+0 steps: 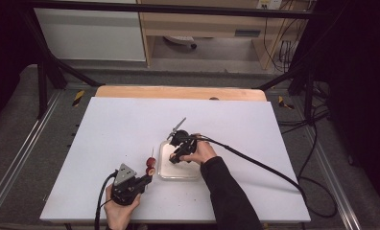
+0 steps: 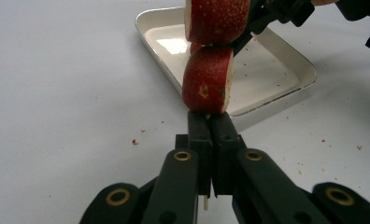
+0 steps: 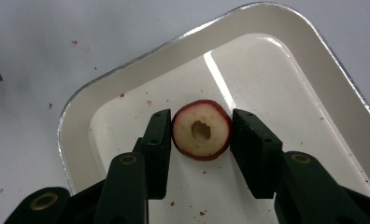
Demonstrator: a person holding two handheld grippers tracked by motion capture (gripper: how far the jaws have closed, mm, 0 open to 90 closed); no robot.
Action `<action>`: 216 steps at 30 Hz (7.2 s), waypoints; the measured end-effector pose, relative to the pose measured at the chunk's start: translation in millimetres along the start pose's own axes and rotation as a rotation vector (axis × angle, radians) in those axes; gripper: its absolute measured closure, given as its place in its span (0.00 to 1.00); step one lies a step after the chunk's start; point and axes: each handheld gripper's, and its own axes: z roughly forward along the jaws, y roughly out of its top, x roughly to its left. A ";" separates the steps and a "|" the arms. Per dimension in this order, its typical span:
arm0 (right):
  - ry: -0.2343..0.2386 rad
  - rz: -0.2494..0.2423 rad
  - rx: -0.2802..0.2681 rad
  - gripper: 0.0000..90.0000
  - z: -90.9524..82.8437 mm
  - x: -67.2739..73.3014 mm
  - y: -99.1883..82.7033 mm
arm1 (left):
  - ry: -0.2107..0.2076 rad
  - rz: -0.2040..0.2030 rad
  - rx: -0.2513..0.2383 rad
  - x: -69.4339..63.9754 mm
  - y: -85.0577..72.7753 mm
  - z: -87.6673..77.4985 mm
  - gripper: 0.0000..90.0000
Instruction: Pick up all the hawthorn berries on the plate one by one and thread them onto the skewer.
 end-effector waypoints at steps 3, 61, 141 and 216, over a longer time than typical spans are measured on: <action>0.012 0.075 -0.055 0.66 -10.7 1.7 1.1 | -0.008 -0.015 -0.008 -1.2 0.3 -0.6 0.98; 0.128 0.474 -0.946 0.66 -78.0 39.9 -77.0 | -0.202 -0.163 0.003 -64.0 25.6 36.0 0.98; 0.143 0.558 -0.942 0.67 -79.9 46.1 -84.1 | -0.155 -0.251 -0.078 -77.4 18.1 26.6 0.98; -0.133 0.221 -0.705 0.18 -93.1 44.2 -99.7 | -0.133 -0.091 -0.045 -53.2 20.6 26.1 0.98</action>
